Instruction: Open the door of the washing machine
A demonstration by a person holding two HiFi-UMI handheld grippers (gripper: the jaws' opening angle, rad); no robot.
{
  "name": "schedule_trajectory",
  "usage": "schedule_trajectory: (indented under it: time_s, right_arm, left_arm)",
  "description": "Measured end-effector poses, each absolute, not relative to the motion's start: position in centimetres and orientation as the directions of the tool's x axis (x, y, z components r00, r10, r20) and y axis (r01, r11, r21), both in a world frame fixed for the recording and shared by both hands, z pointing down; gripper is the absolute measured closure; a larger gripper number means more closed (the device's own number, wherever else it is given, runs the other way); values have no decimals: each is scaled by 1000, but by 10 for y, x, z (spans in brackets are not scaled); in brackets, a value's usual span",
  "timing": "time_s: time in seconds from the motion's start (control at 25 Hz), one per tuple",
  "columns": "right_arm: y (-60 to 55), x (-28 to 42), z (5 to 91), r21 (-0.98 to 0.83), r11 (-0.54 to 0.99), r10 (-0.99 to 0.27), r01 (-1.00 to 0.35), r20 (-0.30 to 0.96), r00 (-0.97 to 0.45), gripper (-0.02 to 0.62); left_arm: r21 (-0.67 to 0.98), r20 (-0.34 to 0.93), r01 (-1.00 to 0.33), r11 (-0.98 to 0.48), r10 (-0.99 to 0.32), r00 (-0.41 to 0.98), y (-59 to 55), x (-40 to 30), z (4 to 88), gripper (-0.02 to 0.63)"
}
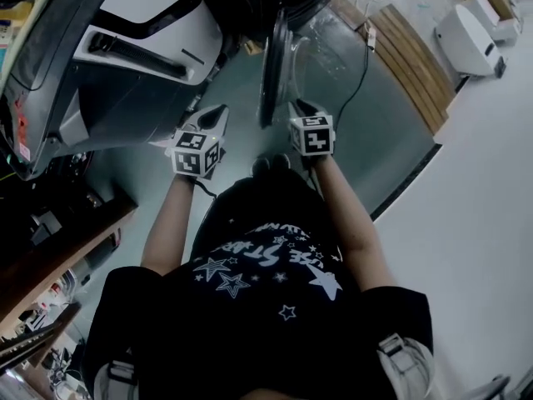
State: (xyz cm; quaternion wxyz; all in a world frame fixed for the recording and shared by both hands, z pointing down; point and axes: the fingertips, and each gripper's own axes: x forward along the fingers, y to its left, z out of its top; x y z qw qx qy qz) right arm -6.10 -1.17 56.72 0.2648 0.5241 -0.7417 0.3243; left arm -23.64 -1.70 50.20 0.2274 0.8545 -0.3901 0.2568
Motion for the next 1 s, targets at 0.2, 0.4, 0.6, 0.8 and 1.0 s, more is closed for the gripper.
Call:
schedule_trajectory:
  time_s: [0.2, 0.4, 0.6, 0.8, 1.0]
  right_arm:
    - [-33, -7, 507, -163, 218, -709, -962, 651, -271, 569]
    - [-56, 27, 455, -144, 204, -795, -968, 552, -250, 570]
    - [-65, 58, 426, -156, 156, -847, -975, 487, -213, 583]
    - [-52, 79, 397, -139, 96, -891, -986, 430, -148, 586]
    - [-39, 73, 375, -103, 60, -922, -993, 376, -95, 591]
  left_arm:
    - [168, 563, -759, -629, -571, 598, -31, -190, 460, 595]
    - [143, 520, -746, -651, -592, 616, -44, -163, 438, 595]
    - [127, 506, -744, -656, -602, 618, -56, -149, 424, 595]
    - [107, 449, -727, -678, -620, 644, -62, -139, 395, 595]
    - [116, 423, -696, -709, -599, 680, -56, -145, 385, 595]
